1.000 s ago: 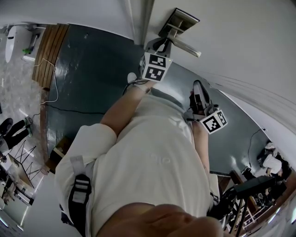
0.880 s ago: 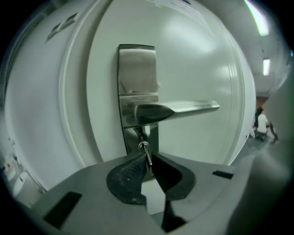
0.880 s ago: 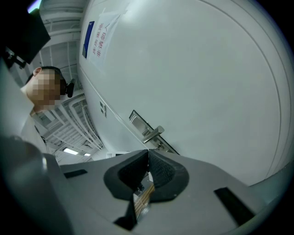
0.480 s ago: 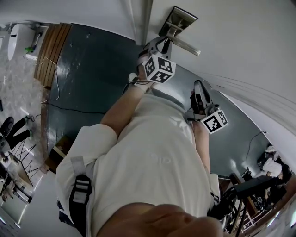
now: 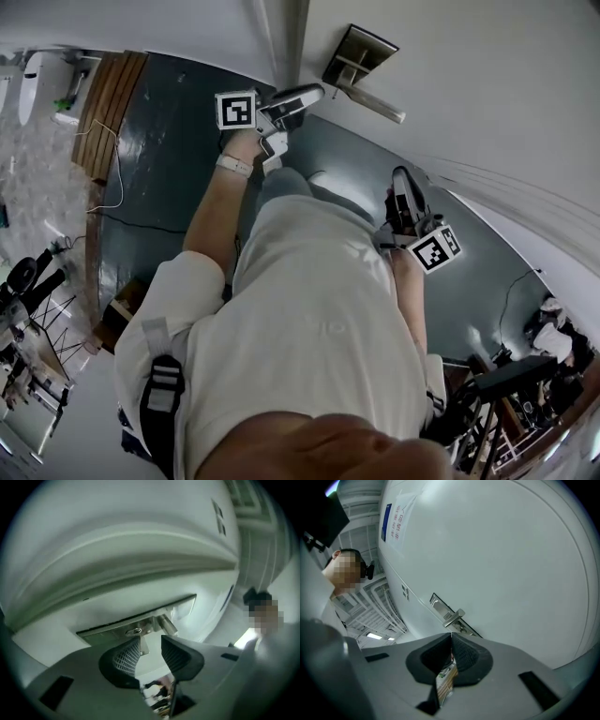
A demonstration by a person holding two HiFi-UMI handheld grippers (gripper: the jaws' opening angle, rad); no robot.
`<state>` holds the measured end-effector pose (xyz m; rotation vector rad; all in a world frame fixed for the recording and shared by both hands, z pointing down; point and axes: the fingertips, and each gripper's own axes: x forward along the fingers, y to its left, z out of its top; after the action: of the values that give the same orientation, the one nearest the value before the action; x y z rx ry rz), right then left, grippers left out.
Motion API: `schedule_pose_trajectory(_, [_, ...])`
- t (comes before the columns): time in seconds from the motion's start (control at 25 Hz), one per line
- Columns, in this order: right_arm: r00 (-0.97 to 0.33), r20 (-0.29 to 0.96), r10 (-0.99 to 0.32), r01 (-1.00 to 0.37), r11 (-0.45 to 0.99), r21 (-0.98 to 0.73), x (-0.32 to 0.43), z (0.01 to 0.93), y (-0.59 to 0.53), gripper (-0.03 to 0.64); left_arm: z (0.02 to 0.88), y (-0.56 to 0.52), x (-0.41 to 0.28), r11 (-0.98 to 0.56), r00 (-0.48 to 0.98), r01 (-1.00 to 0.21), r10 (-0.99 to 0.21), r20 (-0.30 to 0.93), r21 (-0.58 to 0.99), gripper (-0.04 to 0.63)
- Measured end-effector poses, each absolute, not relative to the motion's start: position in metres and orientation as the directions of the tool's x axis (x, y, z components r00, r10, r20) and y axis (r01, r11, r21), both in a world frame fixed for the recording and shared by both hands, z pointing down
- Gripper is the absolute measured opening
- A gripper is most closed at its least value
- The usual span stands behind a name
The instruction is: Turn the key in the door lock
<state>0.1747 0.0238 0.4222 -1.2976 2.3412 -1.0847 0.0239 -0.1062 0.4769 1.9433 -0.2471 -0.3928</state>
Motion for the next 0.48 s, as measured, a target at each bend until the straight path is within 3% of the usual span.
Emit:
schedule_pose_trajectory(0.12, [-0.565,0.142,-0.813,-0.634,0.318,-0.705,0.174,0.421,0.021,0.021,0.480,-0.119,0.022,-0.264,0.873,0.240,-0.361,-0.327,0.934,0.126])
schedule_pose_trajectory(0.48, [-0.522,0.186,-0.832,-0.672,0.267,-0.691,0.181,0.433,0.024,0.023,0.508,-0.118,0.059,-0.037,0.713,0.623,-0.382,-0.587,0.781,0.129])
